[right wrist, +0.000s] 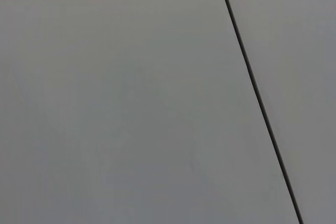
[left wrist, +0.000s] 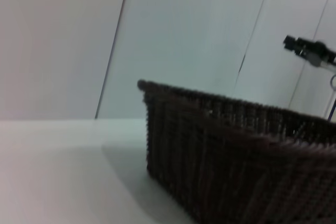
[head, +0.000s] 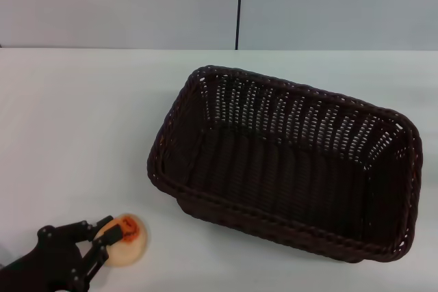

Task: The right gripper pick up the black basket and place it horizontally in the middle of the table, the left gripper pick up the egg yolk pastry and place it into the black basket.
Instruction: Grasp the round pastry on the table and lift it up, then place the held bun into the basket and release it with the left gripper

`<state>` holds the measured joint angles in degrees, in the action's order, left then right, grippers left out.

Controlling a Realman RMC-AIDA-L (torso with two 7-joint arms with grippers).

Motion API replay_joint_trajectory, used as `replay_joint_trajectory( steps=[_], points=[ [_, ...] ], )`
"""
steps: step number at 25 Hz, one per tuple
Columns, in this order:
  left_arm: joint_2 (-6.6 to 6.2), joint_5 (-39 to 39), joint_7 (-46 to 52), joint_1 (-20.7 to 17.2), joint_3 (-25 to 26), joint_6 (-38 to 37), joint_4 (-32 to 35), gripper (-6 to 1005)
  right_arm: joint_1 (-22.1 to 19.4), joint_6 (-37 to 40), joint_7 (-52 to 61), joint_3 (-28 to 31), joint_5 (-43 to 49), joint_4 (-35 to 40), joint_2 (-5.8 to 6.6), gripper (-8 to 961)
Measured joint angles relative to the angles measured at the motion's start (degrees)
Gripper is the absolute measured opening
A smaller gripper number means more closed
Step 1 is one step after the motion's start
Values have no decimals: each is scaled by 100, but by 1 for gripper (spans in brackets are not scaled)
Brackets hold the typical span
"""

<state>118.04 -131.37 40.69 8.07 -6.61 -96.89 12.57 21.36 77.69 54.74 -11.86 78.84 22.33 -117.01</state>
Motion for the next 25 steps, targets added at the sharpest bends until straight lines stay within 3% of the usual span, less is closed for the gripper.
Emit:
replay_joint_trajectory(
  steps=[7, 11, 14, 17, 18, 19, 21, 25],
  points=[
    [0, 522, -1, 69, 400, -654, -13, 118, 0, -10, -4, -6, 7, -1, 1, 326],
    [-3, 846, 0, 160, 705, -944, -125, 91, 0, -2, -6, -13, 11, -48, -9, 326],
    [5, 1096, -1, 450, 856, -1129, -418, 75, 9, 0, -10, -60, 11, -128, -5, 326],
    [8, 1108, -1, 545, 853, -1131, -488, 65, 17, -8, -15, -93, 11, -166, -6, 326],
    [34, 1083, -21, 884, 728, -1042, -739, 62, 18, -8, -15, -95, 11, -168, -13, 326],
    [34, 1083, -21, 884, 728, -1042, -739, 62, 18, -8, -16, -98, 11, -171, -21, 326],
    [45, 1067, -242, 1268, 293, -598, -1022, 61, 16, -6, -16, -102, 11, -200, -35, 326],
    [53, 1066, -398, 1396, -15, -320, -1101, 60, 10, -2, -17, -104, 11, -244, -37, 326]
  ],
)
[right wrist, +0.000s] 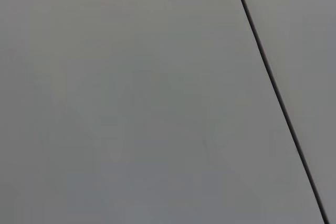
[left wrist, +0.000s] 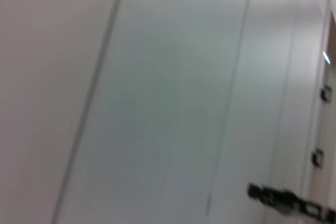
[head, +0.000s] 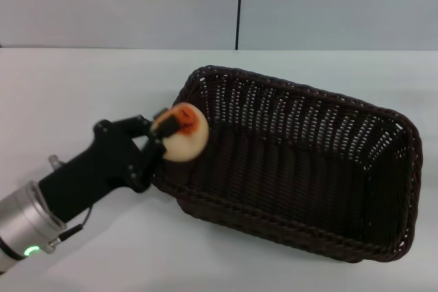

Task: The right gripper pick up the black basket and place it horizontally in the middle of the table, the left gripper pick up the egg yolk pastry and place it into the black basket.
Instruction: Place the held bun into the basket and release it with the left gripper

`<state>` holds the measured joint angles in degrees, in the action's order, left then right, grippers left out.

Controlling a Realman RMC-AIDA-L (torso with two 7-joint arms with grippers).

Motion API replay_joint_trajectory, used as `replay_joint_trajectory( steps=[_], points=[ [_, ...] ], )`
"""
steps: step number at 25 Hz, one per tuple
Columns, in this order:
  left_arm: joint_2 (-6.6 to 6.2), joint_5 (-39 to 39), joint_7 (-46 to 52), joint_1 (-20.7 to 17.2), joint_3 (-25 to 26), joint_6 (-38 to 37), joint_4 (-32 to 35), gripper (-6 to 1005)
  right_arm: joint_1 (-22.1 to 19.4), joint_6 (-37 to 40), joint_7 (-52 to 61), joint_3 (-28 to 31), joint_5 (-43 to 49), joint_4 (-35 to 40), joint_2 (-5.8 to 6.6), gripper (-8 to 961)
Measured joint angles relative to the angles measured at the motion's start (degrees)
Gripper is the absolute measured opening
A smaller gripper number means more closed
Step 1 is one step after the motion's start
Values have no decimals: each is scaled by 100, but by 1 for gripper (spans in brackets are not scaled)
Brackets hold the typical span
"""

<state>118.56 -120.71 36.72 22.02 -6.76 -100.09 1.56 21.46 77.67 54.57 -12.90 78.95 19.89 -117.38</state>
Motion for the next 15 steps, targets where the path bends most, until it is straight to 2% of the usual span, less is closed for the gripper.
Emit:
replay_joint_trajectory(
  steps=[4, 12, 15],
  points=[
    [7, -4, -238, 43, -319, 273, -29, 59, -9, -4, 0, -10, -1, -38, -2, 326],
    [-4, -76, -358, -32, -452, 319, -28, 57, 39, 0, -86, -55, -3, -181, -4, 325],
    [-20, -143, -434, -173, -595, 238, 12, 56, 52, 14, -87, -82, -3, -198, -4, 325]
  ],
)
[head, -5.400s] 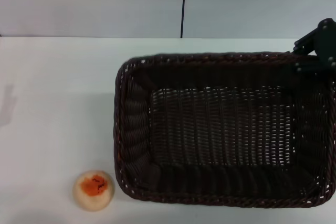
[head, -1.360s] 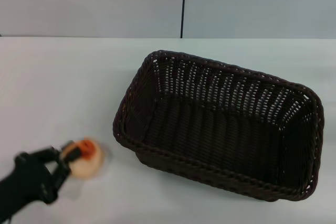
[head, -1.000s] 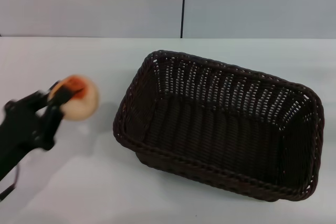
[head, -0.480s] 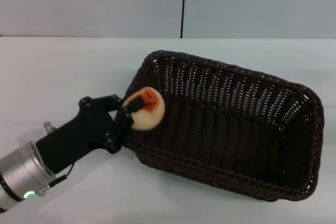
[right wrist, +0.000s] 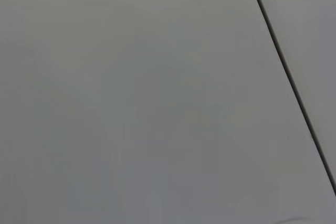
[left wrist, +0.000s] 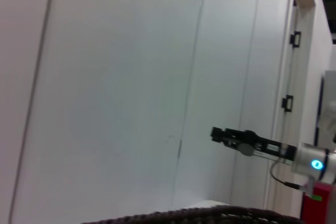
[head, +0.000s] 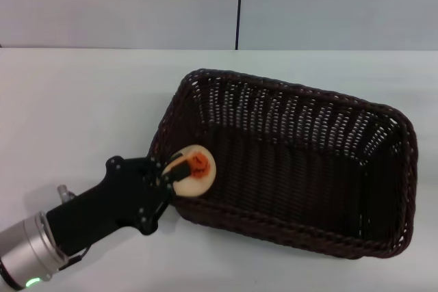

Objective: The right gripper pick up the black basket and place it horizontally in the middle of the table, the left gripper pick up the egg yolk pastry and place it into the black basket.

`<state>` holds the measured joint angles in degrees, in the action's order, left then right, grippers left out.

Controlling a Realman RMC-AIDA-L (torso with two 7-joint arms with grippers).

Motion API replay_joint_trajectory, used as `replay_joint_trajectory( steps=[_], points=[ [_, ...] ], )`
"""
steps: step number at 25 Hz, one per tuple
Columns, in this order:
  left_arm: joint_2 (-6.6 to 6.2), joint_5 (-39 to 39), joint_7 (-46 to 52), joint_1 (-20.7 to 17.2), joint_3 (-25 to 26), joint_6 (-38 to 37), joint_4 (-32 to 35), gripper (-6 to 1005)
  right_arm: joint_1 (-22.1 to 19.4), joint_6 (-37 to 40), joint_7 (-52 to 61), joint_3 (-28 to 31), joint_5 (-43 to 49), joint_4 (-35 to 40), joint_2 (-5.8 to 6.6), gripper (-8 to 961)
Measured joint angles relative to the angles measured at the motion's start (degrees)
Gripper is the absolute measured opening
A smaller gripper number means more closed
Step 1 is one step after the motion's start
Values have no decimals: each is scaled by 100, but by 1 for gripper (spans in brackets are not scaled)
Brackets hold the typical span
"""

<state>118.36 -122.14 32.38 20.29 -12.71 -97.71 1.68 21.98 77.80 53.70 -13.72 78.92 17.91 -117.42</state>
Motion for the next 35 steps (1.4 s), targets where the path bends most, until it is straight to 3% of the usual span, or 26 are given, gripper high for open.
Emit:
replay_joint_trajectory(
  steps=[13, 21, 22, 25, 28, 31, 33, 35],
  points=[
    [-15, 3, -90, -184, -232, -384, 38, 52, 79, -24, -64, -122, 0, -105, -6, 325],
    [9, 50, -87, -164, -36, -335, -39, 66, 100, -28, -64, -175, 0, -104, -1, 325],
    [19, 56, -87, -135, 190, -305, -157, 69, 100, -28, -64, -175, 0, -104, -1, 325],
    [20, 59, -86, -129, 262, -336, -175, 205, 87, -22, -64, -161, -21, -104, -2, 325],
    [16, 67, -102, -211, 899, -594, -179, 328, 59, 3, -64, -125, -69, -93, -5, 325],
    [14, 67, -119, -244, 1049, -644, -181, 444, -9, 10, -63, -116, -314, -78, -6, 325],
    [7, 70, -297, -555, 2189, -849, -210, 504, -44, 16, -62, -116, -430, -79, -7, 325],
    [11, 70, -407, -719, 2743, -869, -283, 547, -135, 24, -62, -113, -684, -86, -8, 325]
  ],
)
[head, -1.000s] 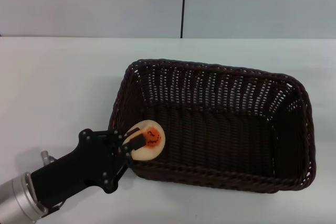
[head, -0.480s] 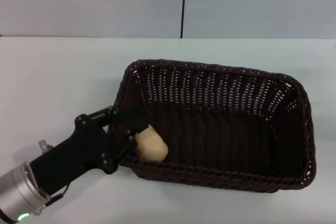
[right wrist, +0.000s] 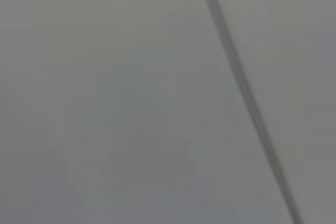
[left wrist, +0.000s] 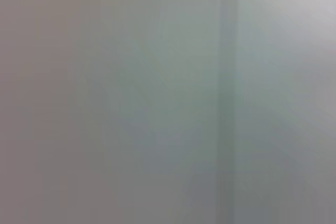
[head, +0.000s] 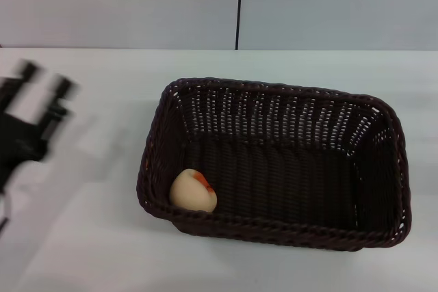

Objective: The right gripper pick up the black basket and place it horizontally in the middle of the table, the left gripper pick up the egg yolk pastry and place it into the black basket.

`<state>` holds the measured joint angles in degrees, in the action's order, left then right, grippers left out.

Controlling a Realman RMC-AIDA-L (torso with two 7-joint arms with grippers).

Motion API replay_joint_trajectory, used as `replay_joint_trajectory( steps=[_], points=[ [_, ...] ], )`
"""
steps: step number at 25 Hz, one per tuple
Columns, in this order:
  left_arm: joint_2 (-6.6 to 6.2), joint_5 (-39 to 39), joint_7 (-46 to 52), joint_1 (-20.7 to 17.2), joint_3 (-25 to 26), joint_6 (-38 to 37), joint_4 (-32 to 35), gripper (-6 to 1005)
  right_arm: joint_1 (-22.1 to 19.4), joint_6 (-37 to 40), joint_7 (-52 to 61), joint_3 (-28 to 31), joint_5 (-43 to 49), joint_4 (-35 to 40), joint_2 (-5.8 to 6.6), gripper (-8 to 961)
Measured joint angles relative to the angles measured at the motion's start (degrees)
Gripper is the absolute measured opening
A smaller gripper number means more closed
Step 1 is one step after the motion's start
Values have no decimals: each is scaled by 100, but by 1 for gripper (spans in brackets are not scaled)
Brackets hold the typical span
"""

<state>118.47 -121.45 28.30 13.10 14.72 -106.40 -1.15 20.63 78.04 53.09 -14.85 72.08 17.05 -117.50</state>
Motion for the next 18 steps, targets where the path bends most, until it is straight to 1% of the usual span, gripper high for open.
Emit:
replay_joint_trajectory(
  steps=[1, 2, 3, 4, 5, 6, 8, 13, 18],
  points=[
    [2, 1, -132, -193, 660, 20, -131, 569, -88, 1, 2, 0, -231, -6, -1, 325],
    [2, 1, -132, -193, 660, 20, -131, 590, -140, 1, 2, 0, -341, -9, -1, 325],
    [2, 1, -156, -264, 927, 31, -172, 612, -181, 1, 2, 1, -447, -10, -1, 325],
    [2, 0, -169, -367, 1283, 47, -209, 610, -181, 1, 2, 1, -447, -10, -1, 325],
    [2, 0, -166, -405, 1431, 53, -218, 609, -226, -1, 2, 0, -550, -13, -1, 325],
    [1, 0, -154, -469, 1652, 58, -232, 607, -306, -16, 2, 6, -739, -15, -1, 325],
    [1, 2, -131, -620, 2151, 59, -323, 604, -344, -27, 2, 22, -817, -16, -1, 325],
    [0, -1, -129, -720, 2414, 78, -412, 603, -452, -26, 3, 237, -875, -18, -6, 325],
    [6, -2, -126, -729, 2414, 129, -412, 603, -552, -26, 5, 295, -879, -18, -8, 325]
  ],
)
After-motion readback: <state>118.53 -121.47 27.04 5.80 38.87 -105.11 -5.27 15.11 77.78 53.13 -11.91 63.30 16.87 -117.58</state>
